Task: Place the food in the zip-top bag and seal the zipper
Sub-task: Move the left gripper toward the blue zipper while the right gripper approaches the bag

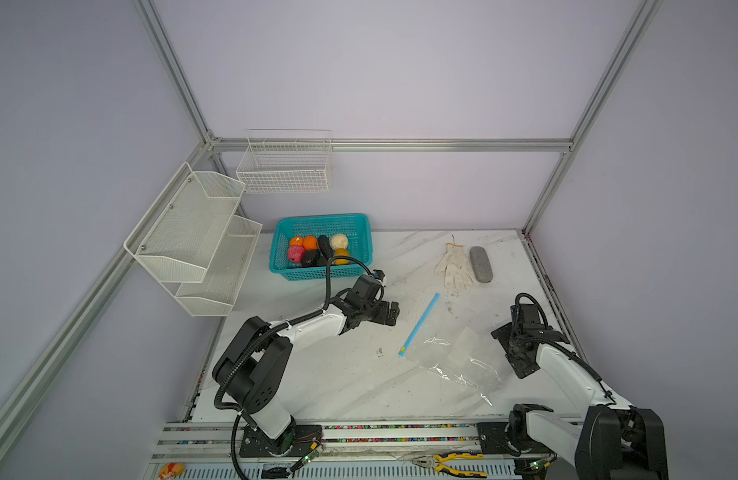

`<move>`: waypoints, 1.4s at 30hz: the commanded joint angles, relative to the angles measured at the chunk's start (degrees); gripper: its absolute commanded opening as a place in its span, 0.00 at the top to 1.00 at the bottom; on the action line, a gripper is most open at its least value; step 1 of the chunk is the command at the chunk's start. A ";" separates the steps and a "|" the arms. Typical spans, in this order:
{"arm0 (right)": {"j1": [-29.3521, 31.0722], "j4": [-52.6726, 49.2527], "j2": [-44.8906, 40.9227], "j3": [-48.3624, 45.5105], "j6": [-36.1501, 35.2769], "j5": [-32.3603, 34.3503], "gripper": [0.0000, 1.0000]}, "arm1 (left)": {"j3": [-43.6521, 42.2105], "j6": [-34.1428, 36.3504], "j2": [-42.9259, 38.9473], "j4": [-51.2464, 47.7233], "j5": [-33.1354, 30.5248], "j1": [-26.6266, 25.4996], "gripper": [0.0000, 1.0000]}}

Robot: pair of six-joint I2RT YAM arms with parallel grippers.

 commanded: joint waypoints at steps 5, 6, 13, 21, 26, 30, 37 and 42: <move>-0.22 6.80 4.56 1.04 -2.77 0.05 0.05 | 4.28 -0.40 -1.41 0.33 -0.40 -0.31 0.00; -0.23 7.46 4.92 1.20 -3.31 0.29 0.05 | 4.25 -0.45 -1.34 0.26 -0.41 -0.32 0.00; -0.22 13.62 8.48 1.99 -9.26 -0.91 0.06 | 3.87 -0.48 -1.26 0.77 -1.26 -0.28 0.00; -0.14 19.21 13.95 4.59 -13.13 0.39 0.10 | 2.57 -1.98 -1.72 1.61 -2.11 -0.27 0.00; -0.04 23.45 18.20 5.23 -14.83 -1.33 0.10 | 1.07 -2.32 -3.22 1.64 -4.84 -0.25 0.00; 0.46 24.52 19.66 6.64 -15.18 -0.61 0.09 | 0.13 -1.46 -3.71 1.89 -6.33 -0.29 0.00; 2.74 26.02 23.77 8.92 -13.84 -0.23 0.10 | 0.51 -0.86 -2.75 2.13 -4.75 -0.33 0.00; 5.94 26.31 26.76 12.39 -13.09 1.71 0.09 | 0.62 -0.57 -2.30 2.66 -4.26 -0.32 0.00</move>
